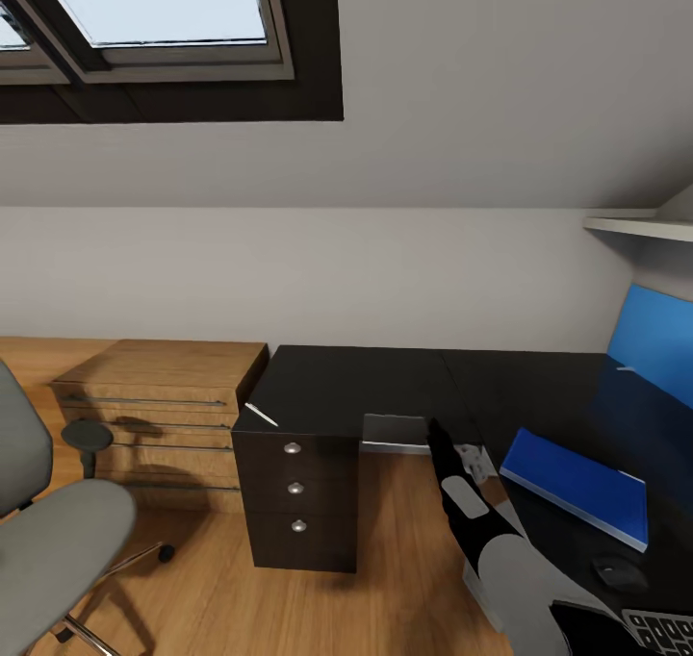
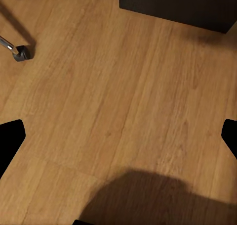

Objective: In the bedroom, organize the workspace by keeping the computer under the desk, ensuring the monitor is on the desk, placing the keyboard on the desk next to the monitor, placing the mouse on the desk next to the keyboard, moving the folder from the swivel chair onto the desk next to the mouse, stacking the notebook on top of the folder with the pen on top of the notebook, and positioning the swivel chair next to the desk.

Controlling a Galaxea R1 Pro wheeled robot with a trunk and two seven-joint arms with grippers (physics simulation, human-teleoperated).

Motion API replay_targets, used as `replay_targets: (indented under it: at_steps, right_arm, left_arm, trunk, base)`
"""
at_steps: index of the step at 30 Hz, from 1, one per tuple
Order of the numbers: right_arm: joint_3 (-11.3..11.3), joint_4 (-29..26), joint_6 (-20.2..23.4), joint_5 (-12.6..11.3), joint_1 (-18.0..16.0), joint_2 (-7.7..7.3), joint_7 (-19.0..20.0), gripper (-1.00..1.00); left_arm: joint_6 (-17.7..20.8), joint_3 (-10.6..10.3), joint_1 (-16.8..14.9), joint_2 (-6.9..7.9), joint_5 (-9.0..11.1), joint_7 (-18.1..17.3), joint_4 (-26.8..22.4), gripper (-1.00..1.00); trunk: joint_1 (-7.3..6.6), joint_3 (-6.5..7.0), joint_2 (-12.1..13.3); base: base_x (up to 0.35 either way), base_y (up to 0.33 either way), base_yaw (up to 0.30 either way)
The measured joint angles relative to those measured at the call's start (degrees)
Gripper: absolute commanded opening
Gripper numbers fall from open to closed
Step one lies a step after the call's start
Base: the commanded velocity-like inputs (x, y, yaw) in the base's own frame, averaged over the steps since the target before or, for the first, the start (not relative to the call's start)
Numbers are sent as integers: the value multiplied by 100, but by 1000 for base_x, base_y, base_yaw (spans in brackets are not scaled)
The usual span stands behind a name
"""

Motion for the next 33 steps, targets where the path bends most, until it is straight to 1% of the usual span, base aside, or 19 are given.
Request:
replay_targets:
  at_steps: [20, 27, 33]
  right_arm:
    - [5, 24, 0, 0, 8, 16, 6, 100]
    - [9, 35, 10, 3, 12, 28, 9, 100]
    - [21, 44, 18, 8, 19, 39, 2, 100]
  left_arm:
    - [-9, 18, 0, 0, 0, -7, -8, 100]
    - [-10, 18, 0, 0, 2, -9, -9, 100]
    - [-10, 18, 0, 0, 2, -24, -9, 100]
  trunk:
    - [0, 0, 0]
    - [0, 0, 0]
    - [-2, 0, 0]
  base:
    - [0, 3, 0]
    - [-59, 234, 0]
    - [86, 250, 0]
